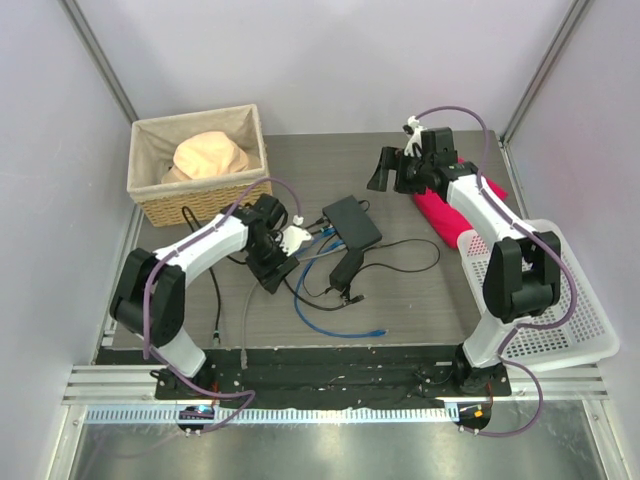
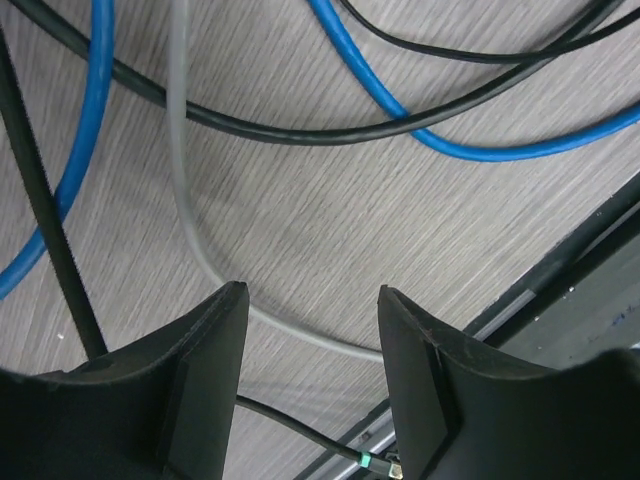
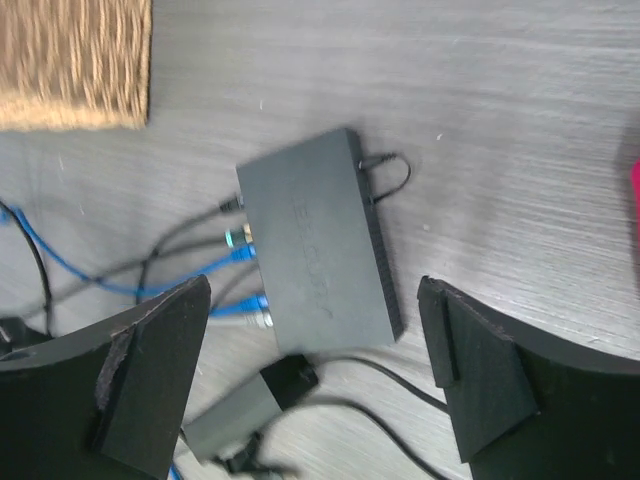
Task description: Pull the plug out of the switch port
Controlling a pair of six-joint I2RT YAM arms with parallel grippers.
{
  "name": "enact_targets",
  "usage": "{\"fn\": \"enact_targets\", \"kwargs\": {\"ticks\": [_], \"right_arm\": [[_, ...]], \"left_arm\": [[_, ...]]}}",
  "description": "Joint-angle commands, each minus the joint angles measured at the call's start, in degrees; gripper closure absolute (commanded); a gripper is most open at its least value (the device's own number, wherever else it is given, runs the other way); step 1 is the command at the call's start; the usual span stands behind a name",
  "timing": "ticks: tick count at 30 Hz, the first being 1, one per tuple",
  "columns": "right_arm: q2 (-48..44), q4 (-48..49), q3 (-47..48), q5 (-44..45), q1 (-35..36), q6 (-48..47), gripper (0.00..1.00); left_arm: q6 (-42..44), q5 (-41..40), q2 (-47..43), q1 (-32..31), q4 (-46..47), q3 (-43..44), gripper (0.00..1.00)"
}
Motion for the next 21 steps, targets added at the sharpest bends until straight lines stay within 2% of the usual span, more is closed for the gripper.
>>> {"fn": "enact_targets", "kwargs": {"ticks": [1,3,4,8,10,11,14,19,21], "right_arm": [[0.79,-5.44,3.05,-8.47,-0.37,-12.08,0.13],[0.88,-5.8,2.45,-7.79,-0.28,-14.81,0.16],[1.23,-6.23,2.09,-6.56,-0.37,-15.52,0.21],[6.66,-8.87,2.7,-3.48,-0.37,-18.33,0.34],[8.7,-9.23,2.97,-2.42,-0.28,-19.3,0.38],[9.84,-9.05,3.06,-1.64,-0.28,-19.39,0.41],[13.62,-8.44,3.76,0.03,0.6,-20.71,0.51],[20.12,-7.99,6.48,0.92,2.53,-22.03,0.71],[21.62,-8.43,7.1,1.97,4.11,-24.4,0.72]], "left_arm": [[-1.23,-0.87,2.38,-0.23,-4.47,8.14,0.43],[-0.44,-0.77,3.53,-0.05,-5.04,9.39,0.47],[0.26,-0.25,3.28,0.12,-2.95,8.43,0.48],[4.48,2.39,1.78,0.03,2.34,0.7,0.51],[6.06,2.31,2.39,0.12,4.36,-2.47,0.55],[6.67,2.04,2.74,0.12,4.98,-3.35,0.62],[8.26,-1.81,4.76,0.21,7.79,-5.38,0.74],[8.44,-4.9,7.92,0.91,13.94,-4.86,0.75],[8.0,-5.51,11.61,1.0,15.35,-1.62,0.77]]}}
